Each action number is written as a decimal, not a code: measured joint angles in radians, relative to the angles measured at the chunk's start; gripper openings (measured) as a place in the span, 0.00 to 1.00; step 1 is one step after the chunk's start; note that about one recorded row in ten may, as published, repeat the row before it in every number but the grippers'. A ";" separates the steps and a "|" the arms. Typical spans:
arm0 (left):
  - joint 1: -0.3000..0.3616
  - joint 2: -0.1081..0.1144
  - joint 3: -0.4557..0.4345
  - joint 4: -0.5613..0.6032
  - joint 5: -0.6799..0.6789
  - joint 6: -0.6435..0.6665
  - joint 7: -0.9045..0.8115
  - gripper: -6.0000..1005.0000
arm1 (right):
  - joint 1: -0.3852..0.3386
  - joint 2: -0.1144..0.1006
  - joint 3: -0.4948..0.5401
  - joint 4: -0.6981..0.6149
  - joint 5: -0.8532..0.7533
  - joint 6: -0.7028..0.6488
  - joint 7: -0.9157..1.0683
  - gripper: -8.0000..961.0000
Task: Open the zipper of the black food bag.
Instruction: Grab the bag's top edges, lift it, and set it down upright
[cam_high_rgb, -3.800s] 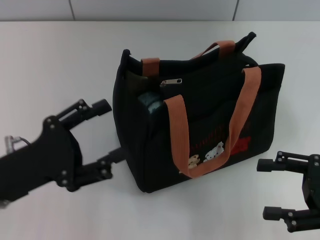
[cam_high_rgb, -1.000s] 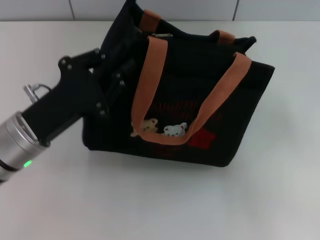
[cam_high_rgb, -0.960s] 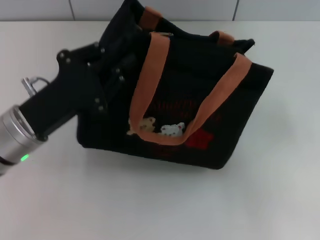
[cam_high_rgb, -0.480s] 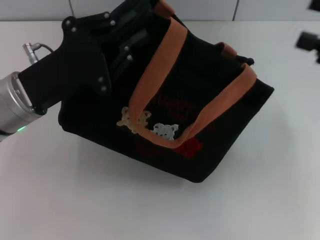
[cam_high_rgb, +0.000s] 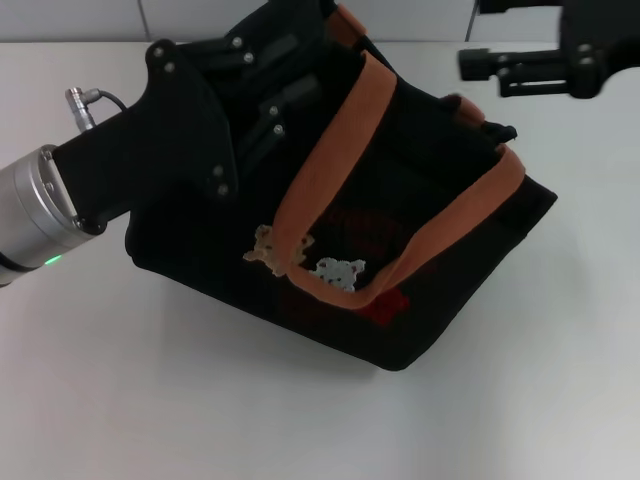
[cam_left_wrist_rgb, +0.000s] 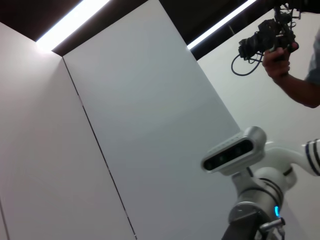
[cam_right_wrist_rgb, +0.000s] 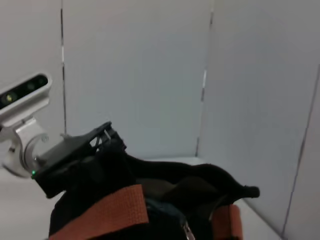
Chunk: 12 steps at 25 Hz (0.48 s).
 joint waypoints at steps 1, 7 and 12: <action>0.001 0.000 0.003 0.002 -0.001 0.001 0.000 0.21 | 0.010 0.000 -0.015 0.000 -0.009 0.005 0.005 0.83; 0.003 0.001 0.008 0.011 -0.002 0.008 -0.002 0.21 | 0.032 -0.001 -0.100 -0.037 -0.040 0.000 0.014 0.71; -0.001 0.001 0.019 0.011 -0.001 0.013 0.003 0.20 | 0.053 0.003 -0.167 -0.042 -0.080 0.040 0.017 0.69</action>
